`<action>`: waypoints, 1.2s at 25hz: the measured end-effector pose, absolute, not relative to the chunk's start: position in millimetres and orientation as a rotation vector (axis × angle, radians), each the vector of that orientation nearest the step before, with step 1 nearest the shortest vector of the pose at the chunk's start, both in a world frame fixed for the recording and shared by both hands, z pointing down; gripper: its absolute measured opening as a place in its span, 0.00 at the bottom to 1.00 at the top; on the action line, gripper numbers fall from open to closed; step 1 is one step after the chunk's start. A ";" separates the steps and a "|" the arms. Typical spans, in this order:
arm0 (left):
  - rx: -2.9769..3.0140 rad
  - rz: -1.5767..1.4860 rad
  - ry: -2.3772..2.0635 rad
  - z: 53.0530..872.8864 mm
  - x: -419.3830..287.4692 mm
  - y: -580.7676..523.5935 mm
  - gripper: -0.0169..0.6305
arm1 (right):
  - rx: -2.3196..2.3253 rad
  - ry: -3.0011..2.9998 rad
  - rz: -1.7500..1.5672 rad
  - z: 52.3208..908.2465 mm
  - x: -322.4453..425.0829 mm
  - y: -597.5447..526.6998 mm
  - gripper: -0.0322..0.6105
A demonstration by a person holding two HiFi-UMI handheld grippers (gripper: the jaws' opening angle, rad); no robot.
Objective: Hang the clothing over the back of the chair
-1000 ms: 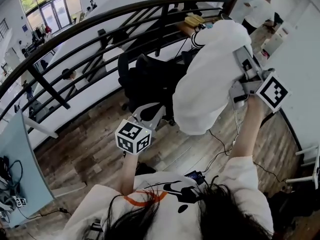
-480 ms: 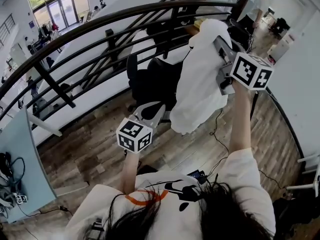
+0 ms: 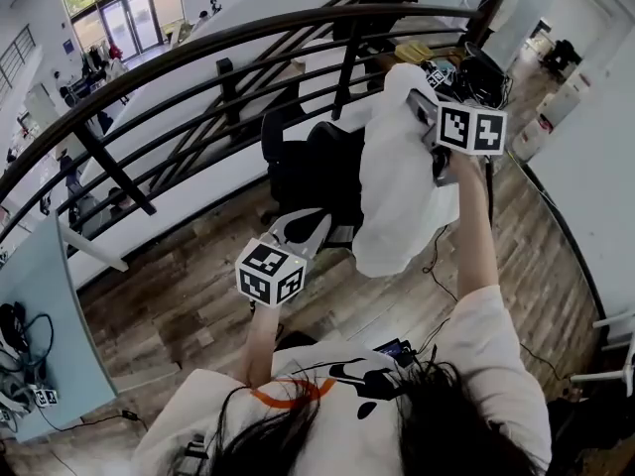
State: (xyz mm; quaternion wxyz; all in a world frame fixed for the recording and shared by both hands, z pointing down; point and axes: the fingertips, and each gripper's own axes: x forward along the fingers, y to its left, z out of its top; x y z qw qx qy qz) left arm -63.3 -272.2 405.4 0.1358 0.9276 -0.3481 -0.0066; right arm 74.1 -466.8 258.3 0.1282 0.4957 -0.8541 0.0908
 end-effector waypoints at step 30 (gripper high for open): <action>2.625 0.033 -1.012 431.5 -99.0 -283.0 0.03 | 0.597 -1.991 0.325 371.1 37.0 -473.0 0.40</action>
